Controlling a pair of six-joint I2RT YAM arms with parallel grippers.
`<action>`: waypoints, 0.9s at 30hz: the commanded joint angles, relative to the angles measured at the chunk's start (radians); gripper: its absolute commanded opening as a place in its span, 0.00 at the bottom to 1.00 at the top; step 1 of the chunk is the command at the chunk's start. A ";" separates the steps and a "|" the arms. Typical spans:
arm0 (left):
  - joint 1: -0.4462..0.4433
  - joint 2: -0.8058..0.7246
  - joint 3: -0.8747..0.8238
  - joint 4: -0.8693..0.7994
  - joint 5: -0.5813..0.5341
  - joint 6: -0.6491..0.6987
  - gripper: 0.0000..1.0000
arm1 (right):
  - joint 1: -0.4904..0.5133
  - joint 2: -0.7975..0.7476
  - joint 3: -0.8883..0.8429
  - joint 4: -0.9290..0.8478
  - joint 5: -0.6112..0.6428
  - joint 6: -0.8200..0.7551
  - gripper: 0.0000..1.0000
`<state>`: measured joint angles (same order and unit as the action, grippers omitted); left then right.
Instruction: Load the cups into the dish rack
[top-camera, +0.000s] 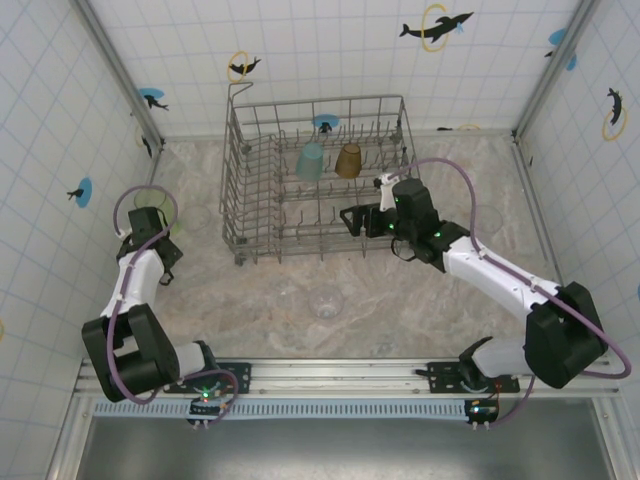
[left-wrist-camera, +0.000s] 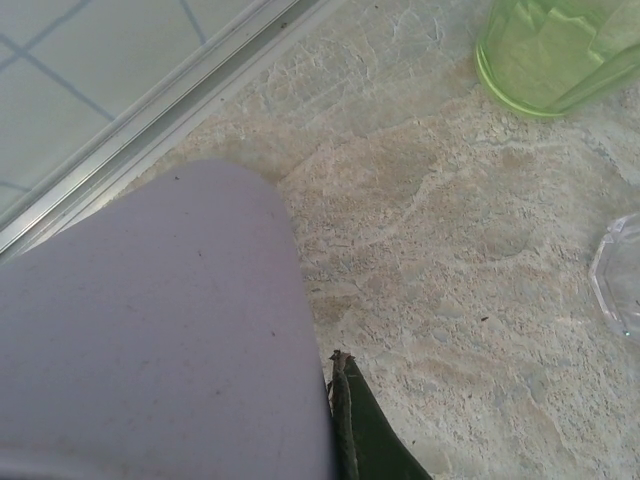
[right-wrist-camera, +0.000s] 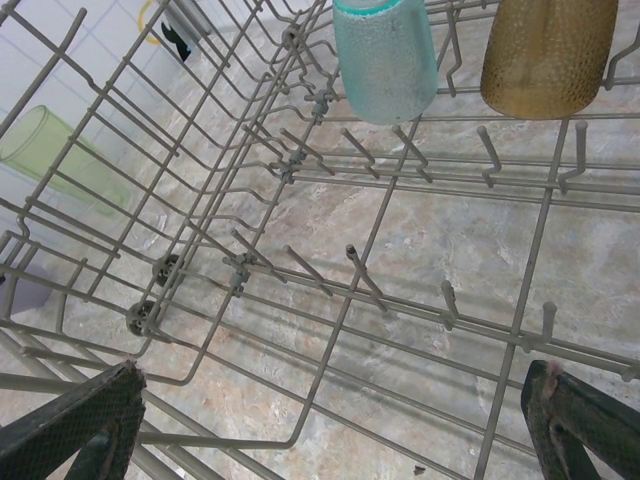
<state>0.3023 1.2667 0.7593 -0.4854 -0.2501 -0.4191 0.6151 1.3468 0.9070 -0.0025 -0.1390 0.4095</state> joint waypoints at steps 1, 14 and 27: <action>0.006 -0.034 0.010 -0.040 0.005 -0.007 0.00 | 0.008 0.014 0.036 -0.016 0.004 -0.006 1.00; 0.007 -0.130 0.060 -0.100 0.067 -0.022 0.00 | 0.014 0.019 0.026 -0.003 -0.004 0.007 1.00; 0.006 -0.248 0.076 -0.059 0.162 -0.036 0.00 | 0.018 0.008 0.012 0.000 -0.002 0.027 1.00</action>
<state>0.3023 1.0580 0.8143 -0.5686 -0.1368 -0.4435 0.6224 1.3514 0.9081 0.0010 -0.1394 0.4297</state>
